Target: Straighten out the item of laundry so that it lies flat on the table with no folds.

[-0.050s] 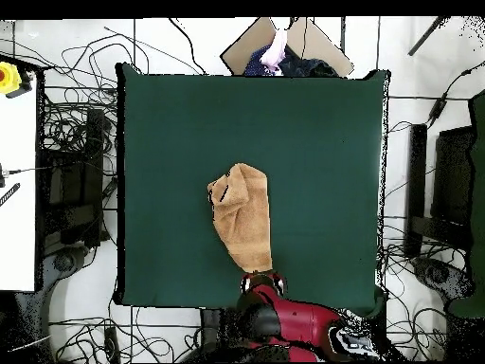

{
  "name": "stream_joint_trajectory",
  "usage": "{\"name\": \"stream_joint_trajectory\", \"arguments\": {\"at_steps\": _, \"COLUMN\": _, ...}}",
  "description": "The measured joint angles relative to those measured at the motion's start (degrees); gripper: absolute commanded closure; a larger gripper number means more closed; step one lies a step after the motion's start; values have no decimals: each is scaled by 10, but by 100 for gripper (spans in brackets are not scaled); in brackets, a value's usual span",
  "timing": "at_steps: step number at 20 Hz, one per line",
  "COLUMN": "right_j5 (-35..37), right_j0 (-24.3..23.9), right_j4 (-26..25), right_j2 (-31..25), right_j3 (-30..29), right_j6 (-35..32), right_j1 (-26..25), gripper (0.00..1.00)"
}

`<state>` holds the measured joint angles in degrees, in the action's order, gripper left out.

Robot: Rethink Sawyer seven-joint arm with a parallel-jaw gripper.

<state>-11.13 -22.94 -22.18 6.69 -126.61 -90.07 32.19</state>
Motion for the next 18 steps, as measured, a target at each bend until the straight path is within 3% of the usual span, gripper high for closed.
{"name": "stream_joint_trajectory", "arguments": {"at_steps": 18, "right_j5": -20, "right_j0": -1, "right_j4": 1, "right_j2": -18, "right_j3": 10, "right_j6": 0, "right_j1": -52, "gripper": 0}}
